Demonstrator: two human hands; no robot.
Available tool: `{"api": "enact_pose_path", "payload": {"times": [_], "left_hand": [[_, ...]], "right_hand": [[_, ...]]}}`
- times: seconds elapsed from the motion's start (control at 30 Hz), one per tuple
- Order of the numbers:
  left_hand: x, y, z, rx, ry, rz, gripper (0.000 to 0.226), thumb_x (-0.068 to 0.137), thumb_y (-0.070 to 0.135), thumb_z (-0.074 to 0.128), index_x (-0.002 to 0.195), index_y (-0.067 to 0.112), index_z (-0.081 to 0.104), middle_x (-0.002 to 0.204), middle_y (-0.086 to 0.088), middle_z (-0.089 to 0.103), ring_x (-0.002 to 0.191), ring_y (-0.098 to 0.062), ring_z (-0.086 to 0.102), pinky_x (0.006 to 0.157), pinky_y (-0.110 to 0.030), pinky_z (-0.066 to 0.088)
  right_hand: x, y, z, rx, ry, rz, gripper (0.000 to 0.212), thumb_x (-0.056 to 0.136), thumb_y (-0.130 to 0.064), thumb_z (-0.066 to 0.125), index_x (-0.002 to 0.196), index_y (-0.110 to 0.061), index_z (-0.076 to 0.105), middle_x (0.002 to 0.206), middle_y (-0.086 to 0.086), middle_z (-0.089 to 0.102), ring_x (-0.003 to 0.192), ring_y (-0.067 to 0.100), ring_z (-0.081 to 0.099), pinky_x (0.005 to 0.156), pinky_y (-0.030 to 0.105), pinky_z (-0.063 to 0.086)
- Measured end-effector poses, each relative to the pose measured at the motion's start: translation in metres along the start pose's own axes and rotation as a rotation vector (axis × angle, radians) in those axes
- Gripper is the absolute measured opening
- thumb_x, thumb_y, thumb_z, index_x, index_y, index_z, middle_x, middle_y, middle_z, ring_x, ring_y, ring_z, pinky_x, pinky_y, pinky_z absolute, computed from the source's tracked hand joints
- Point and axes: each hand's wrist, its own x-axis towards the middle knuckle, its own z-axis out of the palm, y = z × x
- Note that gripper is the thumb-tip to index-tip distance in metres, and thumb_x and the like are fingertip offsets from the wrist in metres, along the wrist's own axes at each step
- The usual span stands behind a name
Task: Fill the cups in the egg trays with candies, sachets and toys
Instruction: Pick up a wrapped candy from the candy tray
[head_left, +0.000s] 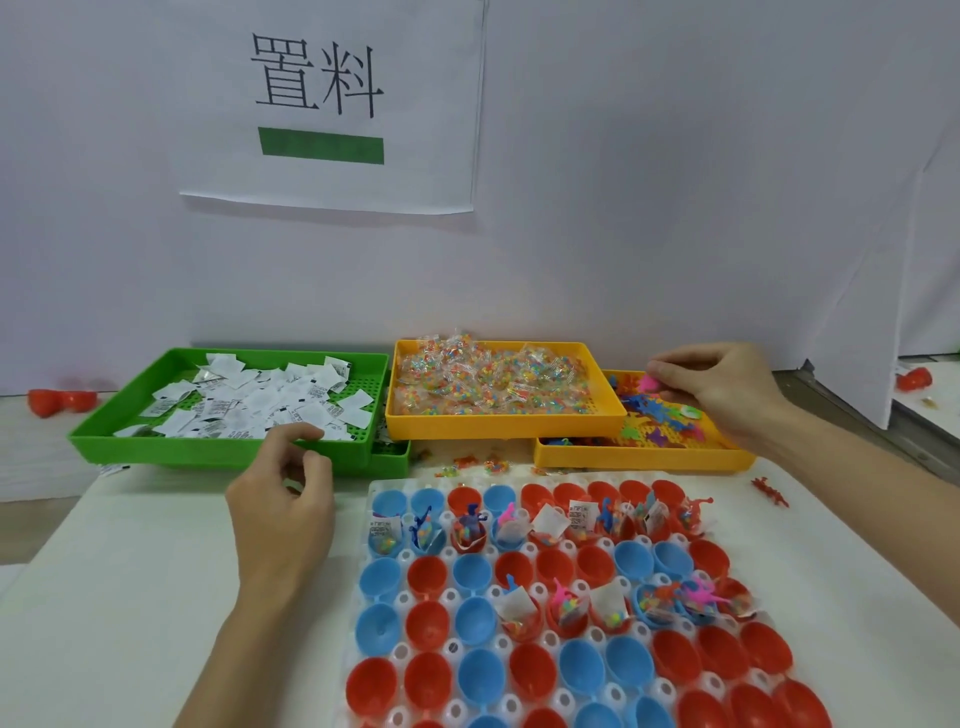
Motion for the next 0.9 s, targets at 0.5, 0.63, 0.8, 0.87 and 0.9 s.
{"api": "enact_pose_path", "payload": {"times": [0.5, 0.63, 0.8, 0.87, 0.9], "left_hand": [[0.0, 0.004, -0.001, -0.018, -0.009, -0.002, 0.019, 0.079, 0.015, 0.047, 0.09, 0.017, 0.063, 0.062, -0.007, 0.056, 0.054, -0.006, 0.046, 0.048, -0.013, 0.032], [0.001, 0.004, -0.001, -0.022, -0.011, -0.002, 0.019, 0.079, 0.015, 0.047, 0.09, 0.017, 0.063, 0.062, -0.007, 0.057, 0.053, -0.005, 0.045, 0.048, -0.014, 0.032], [0.001, 0.003, -0.001, -0.026, -0.014, -0.003, 0.019, 0.079, 0.016, 0.047, 0.091, 0.017, 0.063, 0.062, -0.006, 0.057, 0.053, -0.005, 0.046, 0.047, -0.013, 0.032], [0.001, 0.003, 0.0, -0.025, -0.016, -0.006, 0.019, 0.079, 0.016, 0.047, 0.091, 0.016, 0.063, 0.062, -0.006, 0.057, 0.054, -0.005, 0.046, 0.048, -0.013, 0.032], [0.001, 0.003, 0.0, -0.025, -0.016, -0.006, 0.02, 0.079, 0.016, 0.047, 0.091, 0.016, 0.063, 0.063, -0.006, 0.057, 0.054, -0.005, 0.046, 0.048, -0.013, 0.032]], "right_hand": [[-0.124, -0.068, 0.109, -0.311, -0.745, -0.393, 0.021, 0.082, -0.008, 0.08, 0.094, -0.024, 0.075, 0.079, -0.007, 0.075, 0.07, 0.007, 0.073, 0.068, 0.018, 0.056], [-0.132, -0.063, 0.121, -0.487, -0.79, -0.437, 0.018, 0.085, -0.015, 0.079, 0.101, -0.023, 0.077, 0.08, -0.012, 0.075, 0.075, -0.004, 0.068, 0.068, 0.008, 0.049], [-0.135, -0.061, 0.122, -0.635, -0.866, -0.424, 0.018, 0.09, -0.02, 0.073, 0.108, -0.023, 0.075, 0.086, -0.015, 0.075, 0.078, -0.005, 0.068, 0.078, 0.018, 0.057], [-0.135, -0.06, 0.121, -0.696, -0.864, -0.461, 0.019, 0.091, -0.023, 0.072, 0.11, -0.024, 0.075, 0.091, -0.014, 0.075, 0.082, -0.004, 0.068, 0.08, 0.018, 0.056], [-0.135, -0.06, 0.121, -0.727, -0.857, -0.486, 0.02, 0.091, -0.025, 0.072, 0.111, -0.025, 0.074, 0.093, -0.014, 0.075, 0.084, -0.003, 0.067, 0.079, 0.016, 0.055]]}}
